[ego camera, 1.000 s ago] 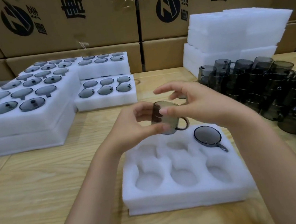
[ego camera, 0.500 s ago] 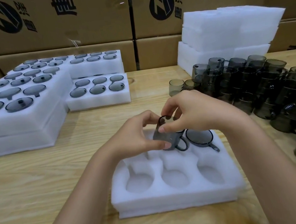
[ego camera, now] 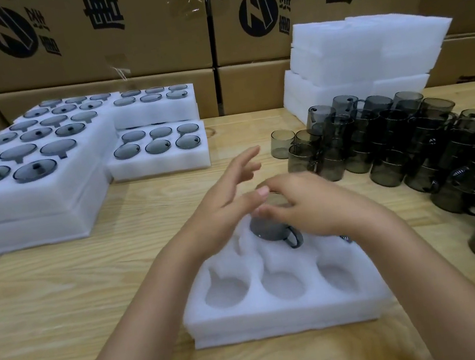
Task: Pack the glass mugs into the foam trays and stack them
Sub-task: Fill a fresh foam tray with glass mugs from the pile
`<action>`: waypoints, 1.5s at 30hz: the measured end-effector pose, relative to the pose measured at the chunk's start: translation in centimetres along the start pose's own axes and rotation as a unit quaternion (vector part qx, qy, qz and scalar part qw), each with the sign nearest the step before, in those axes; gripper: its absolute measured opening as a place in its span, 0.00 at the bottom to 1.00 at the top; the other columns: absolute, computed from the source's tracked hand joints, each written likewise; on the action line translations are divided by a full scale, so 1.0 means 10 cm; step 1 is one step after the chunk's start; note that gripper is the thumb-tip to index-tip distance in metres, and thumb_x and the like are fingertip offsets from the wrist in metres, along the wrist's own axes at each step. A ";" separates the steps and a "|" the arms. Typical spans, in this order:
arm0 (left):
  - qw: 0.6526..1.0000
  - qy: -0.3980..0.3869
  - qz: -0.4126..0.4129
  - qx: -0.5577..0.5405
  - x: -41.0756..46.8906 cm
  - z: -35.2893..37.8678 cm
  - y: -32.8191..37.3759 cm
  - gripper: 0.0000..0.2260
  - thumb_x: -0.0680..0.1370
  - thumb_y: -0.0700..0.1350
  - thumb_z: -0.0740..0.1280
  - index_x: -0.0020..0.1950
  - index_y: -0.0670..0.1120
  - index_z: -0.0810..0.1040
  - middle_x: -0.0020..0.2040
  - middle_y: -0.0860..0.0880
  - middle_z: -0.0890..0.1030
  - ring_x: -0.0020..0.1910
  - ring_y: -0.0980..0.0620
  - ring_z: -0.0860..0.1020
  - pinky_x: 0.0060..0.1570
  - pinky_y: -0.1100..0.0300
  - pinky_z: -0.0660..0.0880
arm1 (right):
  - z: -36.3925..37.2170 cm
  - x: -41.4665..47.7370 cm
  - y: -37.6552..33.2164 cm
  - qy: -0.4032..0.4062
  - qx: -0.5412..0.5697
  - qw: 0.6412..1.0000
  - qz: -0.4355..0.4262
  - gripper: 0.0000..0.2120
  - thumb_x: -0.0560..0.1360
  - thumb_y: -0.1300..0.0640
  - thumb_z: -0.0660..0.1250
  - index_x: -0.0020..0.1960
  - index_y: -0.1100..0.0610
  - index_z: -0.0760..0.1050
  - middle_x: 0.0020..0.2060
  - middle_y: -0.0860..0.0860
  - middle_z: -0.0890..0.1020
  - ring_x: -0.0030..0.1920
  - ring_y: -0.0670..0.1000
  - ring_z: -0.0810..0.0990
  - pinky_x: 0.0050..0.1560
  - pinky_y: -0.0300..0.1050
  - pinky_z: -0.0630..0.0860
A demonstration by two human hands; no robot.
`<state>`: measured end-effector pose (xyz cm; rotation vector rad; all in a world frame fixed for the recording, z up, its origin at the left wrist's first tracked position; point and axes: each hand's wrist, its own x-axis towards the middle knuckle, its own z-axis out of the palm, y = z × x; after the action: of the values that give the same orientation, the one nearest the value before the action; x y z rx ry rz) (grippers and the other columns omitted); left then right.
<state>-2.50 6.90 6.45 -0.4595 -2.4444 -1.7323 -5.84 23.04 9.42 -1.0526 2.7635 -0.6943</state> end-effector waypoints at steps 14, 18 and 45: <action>0.933 -0.098 -0.059 0.341 0.19 0.19 -0.26 0.20 0.82 0.59 0.48 0.74 0.64 0.58 0.78 0.57 0.54 0.76 0.59 0.47 0.73 0.53 0.46 | 0.53 0.15 0.20 -0.059 -0.176 0.983 0.007 0.29 0.80 0.48 0.46 0.77 0.48 0.38 0.77 0.47 0.43 0.76 0.48 0.40 0.73 0.55 0.33; 0.926 -0.071 -0.059 0.366 0.26 0.14 -0.26 0.20 0.82 0.59 0.50 0.74 0.60 0.61 0.77 0.56 0.59 0.76 0.57 0.52 0.72 0.52 0.49 | 0.52 0.27 0.24 -0.043 -0.151 0.987 0.013 0.29 0.79 0.47 0.46 0.77 0.48 0.40 0.77 0.46 0.47 0.76 0.48 0.45 0.74 0.56 0.37; 0.891 0.400 -0.105 -0.188 -0.16 -0.30 -0.65 0.09 0.78 0.34 0.62 0.45 0.45 0.80 0.41 0.49 0.83 0.43 0.49 0.79 0.42 0.58 0.76 | 0.01 0.41 1.36 0.166 -0.216 0.925 0.265 0.14 0.78 0.58 0.60 0.61 0.60 0.71 0.55 0.57 0.74 0.55 0.60 0.74 0.43 0.50 0.72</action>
<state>-3.21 1.79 1.21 0.4486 -1.6164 -1.9434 -17.13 29.29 3.45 -0.1792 3.3651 -0.1984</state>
